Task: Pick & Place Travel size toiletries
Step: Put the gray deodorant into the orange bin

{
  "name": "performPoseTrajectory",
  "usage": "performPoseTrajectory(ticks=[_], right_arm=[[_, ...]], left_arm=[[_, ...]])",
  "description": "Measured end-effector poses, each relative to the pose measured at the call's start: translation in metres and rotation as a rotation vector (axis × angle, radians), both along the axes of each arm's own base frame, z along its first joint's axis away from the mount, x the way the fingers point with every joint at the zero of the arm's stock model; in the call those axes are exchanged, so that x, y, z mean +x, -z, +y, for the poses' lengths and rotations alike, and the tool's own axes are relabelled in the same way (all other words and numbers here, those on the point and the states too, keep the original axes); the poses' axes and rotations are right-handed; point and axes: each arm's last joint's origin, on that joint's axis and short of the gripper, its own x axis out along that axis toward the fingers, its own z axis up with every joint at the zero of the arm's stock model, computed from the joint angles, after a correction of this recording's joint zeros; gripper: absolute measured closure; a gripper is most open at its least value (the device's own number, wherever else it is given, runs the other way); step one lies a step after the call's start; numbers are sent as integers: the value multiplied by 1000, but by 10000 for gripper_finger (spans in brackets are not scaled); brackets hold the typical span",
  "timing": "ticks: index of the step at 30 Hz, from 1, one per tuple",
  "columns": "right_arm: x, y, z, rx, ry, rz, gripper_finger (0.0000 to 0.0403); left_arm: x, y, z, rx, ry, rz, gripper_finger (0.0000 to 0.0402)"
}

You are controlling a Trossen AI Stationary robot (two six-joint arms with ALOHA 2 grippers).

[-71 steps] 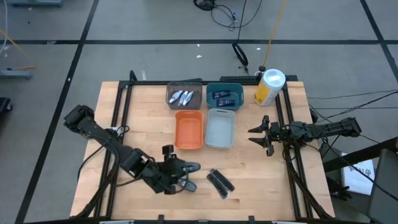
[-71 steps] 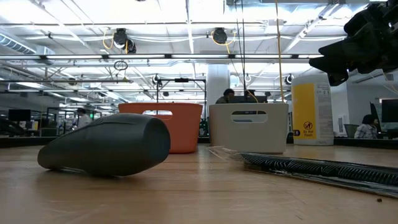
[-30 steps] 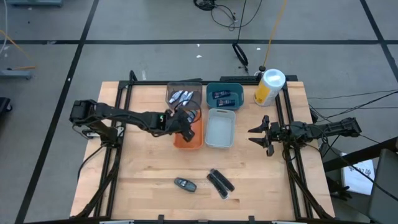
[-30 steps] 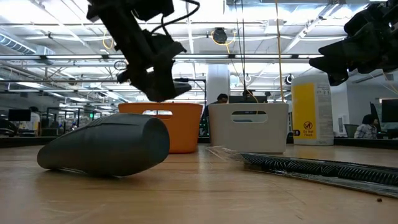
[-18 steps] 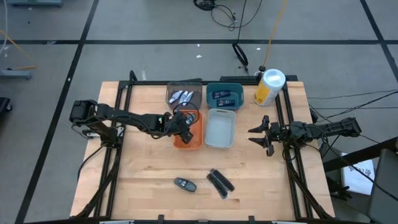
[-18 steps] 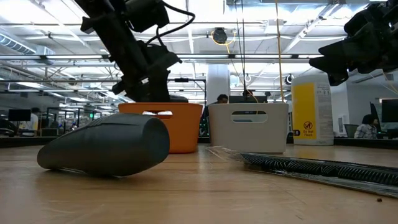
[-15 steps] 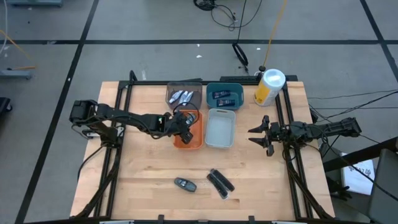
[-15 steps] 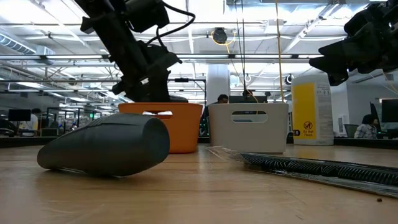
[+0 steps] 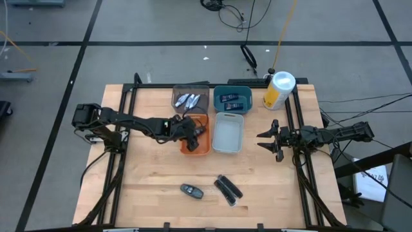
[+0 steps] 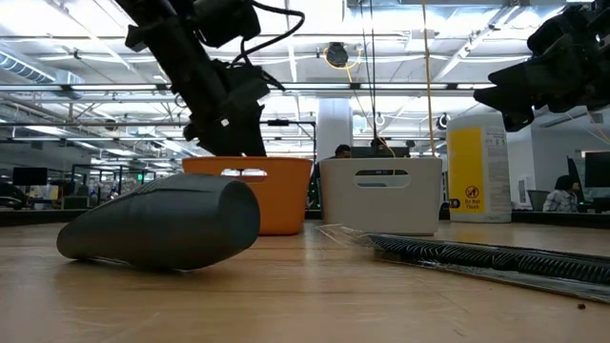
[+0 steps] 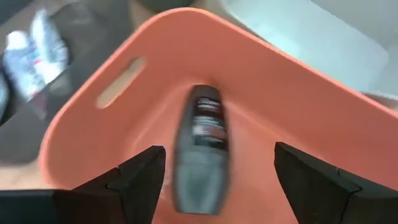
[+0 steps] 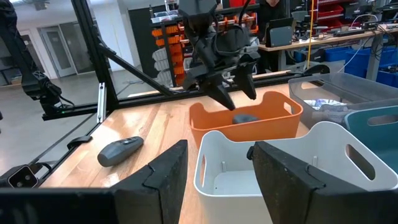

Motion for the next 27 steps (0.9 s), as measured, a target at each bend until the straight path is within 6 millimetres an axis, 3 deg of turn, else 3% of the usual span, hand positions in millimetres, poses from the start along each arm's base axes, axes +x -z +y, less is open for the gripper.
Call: performPoseTrajectory(ticks=[10,18,22,27], right_arm=[[0,0,0,-3,0,0,232],[0,0,0,-3,0,0,232],[0,0,0,-3,0,0,232],[0,0,0,-2,0,0,232]], left_arm=[[18,-38,-27,-37,318,-36,127],[23,-82,-79,-16,550,-71,124],[13,-81,-114,1,727,-52,124],[10,-56,-156,58,894,38,124]])
